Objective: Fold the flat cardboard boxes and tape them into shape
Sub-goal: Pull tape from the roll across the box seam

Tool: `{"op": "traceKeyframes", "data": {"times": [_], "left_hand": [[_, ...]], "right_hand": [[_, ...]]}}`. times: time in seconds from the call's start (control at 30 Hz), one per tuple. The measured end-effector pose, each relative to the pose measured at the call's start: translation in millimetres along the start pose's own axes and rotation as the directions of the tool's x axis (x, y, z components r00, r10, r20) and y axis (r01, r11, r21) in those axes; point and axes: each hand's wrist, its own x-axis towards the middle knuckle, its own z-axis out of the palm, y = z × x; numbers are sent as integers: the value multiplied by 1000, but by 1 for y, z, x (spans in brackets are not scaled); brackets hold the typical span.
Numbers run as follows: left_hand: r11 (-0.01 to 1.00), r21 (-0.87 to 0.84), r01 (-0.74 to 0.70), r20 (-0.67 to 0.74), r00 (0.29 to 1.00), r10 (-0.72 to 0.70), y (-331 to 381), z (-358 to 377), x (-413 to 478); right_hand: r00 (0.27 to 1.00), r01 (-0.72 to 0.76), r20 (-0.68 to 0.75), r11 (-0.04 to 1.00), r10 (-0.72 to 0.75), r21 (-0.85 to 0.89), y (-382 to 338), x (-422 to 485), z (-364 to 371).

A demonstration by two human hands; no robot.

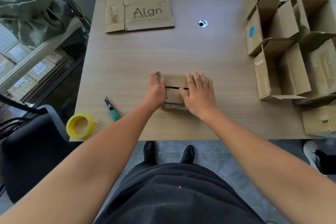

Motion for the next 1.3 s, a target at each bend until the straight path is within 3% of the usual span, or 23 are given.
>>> {"op": "traceKeyframes", "data": {"times": [0.1,0.17,0.27,0.33,0.4,0.53,0.63,0.77,0.93,1.1,1.23,1.3], "left_hand": [[983,-181,-6,96,995,24,1,-18,-6],[982,-172,-75,101,990,94,-17,-45,-17],[989,116,-89,-109,989,102,-79,-99,-39],[965,260,26,-308,950,57,-124,-139,-58],[934,324,151,-414,910,-4,-163,-172,-75],[822,557,117,-210,978,3,-211,-210,-88],[775,623,104,-183,983,16,-222,-223,-84],[611,792,17,-90,992,89,-228,-231,-83],[652,747,-130,-47,968,247,-185,-228,-85],[707,644,-292,-108,880,462,-95,-207,-74],[637,641,-429,-61,799,598,-45,-175,-48],[600,655,-458,8,799,601,-33,-154,-35]], "right_hand": [[999,-14,39,996,18,-82,-20,-6,4],[999,-9,45,994,14,-113,-31,-7,3],[999,18,52,992,-12,-124,-57,5,4],[999,33,30,991,-29,-126,-81,15,7],[998,59,8,990,-59,-125,-103,24,10],[993,95,-52,986,-103,-138,-129,37,18],[991,101,-70,986,-111,-133,-133,40,21],[991,100,-82,988,-110,-121,-132,39,22],[991,105,-79,992,-110,-68,-134,37,22],[984,160,-86,986,-156,40,-132,35,15],[966,249,-107,957,-235,146,-124,31,8],[958,285,-113,925,-264,250,-119,31,3]]}}
